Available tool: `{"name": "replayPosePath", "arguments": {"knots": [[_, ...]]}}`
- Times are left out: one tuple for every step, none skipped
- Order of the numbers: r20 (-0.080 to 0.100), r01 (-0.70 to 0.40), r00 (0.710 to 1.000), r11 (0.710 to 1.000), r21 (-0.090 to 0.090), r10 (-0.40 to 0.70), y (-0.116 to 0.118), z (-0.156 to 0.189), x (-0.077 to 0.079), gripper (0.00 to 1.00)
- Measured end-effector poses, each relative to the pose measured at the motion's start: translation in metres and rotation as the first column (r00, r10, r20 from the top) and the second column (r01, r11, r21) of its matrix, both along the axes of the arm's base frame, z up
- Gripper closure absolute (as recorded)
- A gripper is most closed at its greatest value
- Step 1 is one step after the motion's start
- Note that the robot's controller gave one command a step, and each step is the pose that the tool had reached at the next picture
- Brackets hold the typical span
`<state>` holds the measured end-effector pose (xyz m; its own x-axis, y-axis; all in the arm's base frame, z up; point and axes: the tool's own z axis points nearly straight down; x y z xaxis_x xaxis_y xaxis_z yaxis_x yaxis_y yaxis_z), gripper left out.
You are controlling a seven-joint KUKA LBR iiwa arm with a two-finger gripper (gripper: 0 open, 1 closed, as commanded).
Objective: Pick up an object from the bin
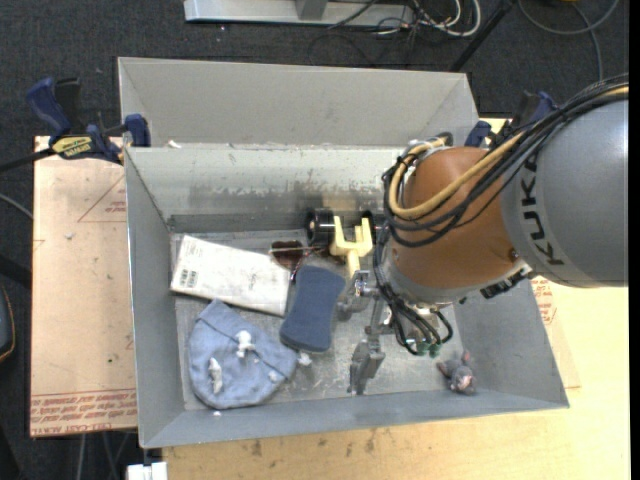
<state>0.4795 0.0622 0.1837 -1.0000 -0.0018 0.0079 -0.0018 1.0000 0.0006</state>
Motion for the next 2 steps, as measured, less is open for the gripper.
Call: {"name": "replayPosePath", "arguments": {"knots": [[0.007, 0.002, 1.0, 1.0, 0.0, -0.002, 0.0, 0.003, 0.002, 0.0], [0.016, -0.121, 0.993, 0.993, 0.0, 0.121, 0.0, -0.018, 0.008, 0.0]]}}
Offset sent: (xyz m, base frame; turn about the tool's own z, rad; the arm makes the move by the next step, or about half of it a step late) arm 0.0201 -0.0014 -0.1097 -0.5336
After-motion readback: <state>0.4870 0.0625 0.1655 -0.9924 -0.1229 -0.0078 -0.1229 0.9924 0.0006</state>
